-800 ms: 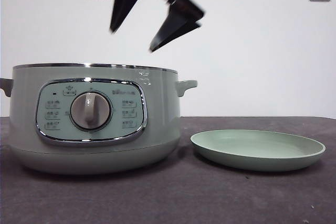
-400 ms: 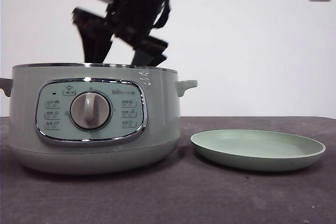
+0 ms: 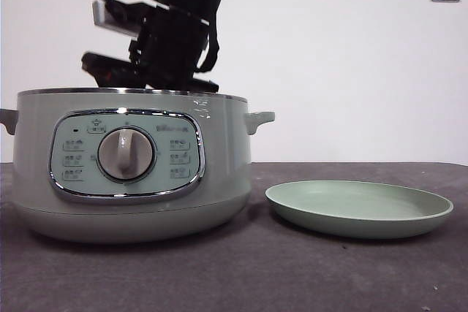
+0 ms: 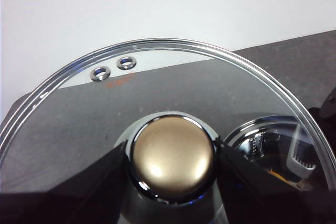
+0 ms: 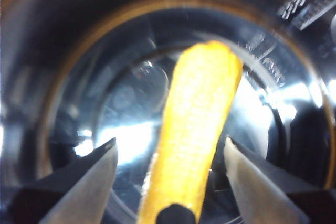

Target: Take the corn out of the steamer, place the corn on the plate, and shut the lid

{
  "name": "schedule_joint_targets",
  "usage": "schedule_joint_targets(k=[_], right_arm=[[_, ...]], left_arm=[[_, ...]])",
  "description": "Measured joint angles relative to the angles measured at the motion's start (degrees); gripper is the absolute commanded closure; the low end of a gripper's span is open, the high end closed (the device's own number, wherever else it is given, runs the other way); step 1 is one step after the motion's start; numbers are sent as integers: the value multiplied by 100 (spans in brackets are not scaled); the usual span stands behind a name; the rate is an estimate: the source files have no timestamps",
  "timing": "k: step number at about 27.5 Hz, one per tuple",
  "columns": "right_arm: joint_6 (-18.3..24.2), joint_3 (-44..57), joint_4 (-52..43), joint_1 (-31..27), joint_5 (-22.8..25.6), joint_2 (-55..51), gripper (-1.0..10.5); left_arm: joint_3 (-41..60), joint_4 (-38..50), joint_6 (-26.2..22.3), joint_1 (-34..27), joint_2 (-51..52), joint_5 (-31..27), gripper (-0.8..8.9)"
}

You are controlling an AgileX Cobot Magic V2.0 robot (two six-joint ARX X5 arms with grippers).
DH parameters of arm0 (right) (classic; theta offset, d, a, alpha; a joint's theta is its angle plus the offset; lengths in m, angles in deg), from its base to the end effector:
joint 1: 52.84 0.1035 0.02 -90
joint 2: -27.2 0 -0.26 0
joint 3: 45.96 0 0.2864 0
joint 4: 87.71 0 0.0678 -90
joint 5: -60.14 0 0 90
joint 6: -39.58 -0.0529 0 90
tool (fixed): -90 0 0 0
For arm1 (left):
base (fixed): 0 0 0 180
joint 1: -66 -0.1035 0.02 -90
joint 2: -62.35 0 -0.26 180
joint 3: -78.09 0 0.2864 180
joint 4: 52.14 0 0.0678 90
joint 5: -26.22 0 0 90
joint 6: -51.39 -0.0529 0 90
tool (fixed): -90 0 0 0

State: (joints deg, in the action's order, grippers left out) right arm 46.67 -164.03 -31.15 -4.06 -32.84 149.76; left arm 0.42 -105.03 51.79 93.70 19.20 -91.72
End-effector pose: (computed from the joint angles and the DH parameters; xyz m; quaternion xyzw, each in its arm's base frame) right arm 0.3299 0.3808 0.1947 -0.2452 0.4437 0.4042 0.7613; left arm 0.1665 -0.0594 0.4075 0.0710 0.1412 0.0026 0.9874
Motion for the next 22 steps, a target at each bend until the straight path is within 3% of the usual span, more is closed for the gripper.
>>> schedule_joint_targets(k=[7,18,22], right_arm=[[2,0,-72,-7,7,87,956],[-66,0,-127,-2,37,20,959],[-138,2,63,-33,269,-470,959]], left_arm=[[0,-129,0,0,0,0,823],[0,-181,0,0,0,2,823],[0,-184,0,0,0,11,823]])
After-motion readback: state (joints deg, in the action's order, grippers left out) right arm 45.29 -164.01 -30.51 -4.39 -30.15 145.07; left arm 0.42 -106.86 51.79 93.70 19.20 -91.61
